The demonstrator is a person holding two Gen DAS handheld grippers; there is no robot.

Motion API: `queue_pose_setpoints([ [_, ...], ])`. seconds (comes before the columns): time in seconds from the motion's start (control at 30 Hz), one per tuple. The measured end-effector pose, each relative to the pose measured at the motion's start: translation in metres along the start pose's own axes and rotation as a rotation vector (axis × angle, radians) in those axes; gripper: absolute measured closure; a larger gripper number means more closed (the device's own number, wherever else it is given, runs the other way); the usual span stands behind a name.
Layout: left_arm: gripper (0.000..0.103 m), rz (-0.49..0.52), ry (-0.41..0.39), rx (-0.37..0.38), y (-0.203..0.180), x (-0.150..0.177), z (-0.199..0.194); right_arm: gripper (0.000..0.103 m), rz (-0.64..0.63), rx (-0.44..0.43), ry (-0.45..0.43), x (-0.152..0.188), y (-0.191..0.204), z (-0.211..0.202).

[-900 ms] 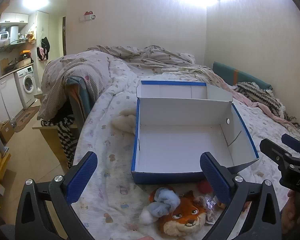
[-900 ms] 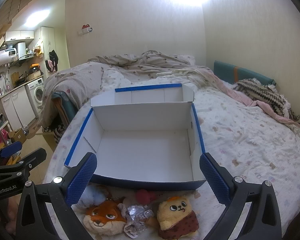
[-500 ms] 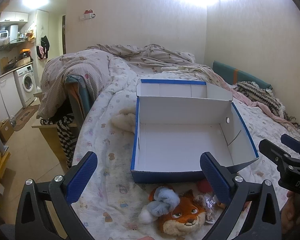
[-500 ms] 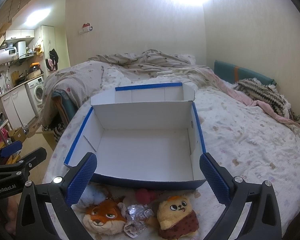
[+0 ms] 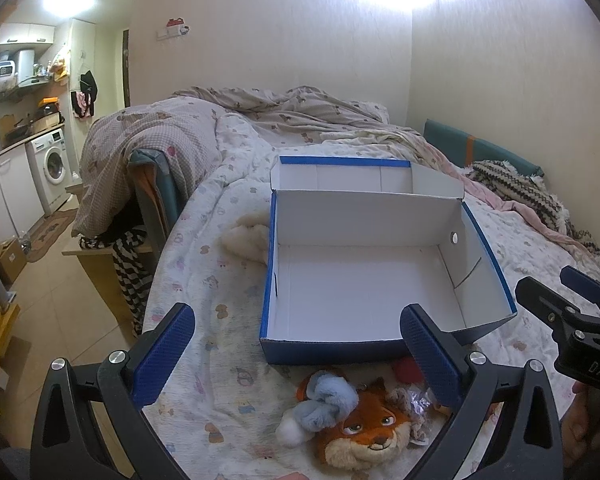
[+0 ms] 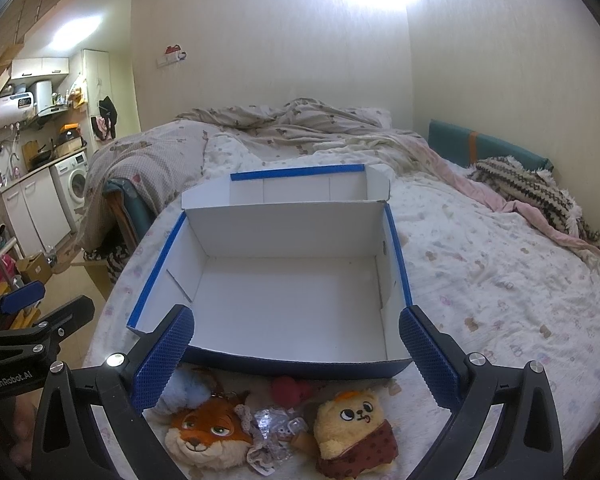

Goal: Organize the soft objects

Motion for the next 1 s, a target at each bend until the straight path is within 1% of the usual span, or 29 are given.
queue_pose_setpoints([
  [0.43,0.001,0.006,0.004,0.003,-0.0041,0.0004,0.0004,0.0,-0.01,0.003,0.003,0.0034,0.0015,0.0019],
  [1.0,0.001,0.01,0.004,0.004,-0.0032,-0.0022,-0.0001,0.0,-0.018,0.003,0.002,-0.001,0.0025,-0.0002],
])
Point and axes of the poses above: each gripper's, at about its wrist camera, not at the fingertips, and z roughly the way its jaws point, y to its left, x to its underside, the point moved 10 cm from there along z, roughly the way its jaws point, and after that the axes turned 3 degrees about z, right-handed, at the moved point
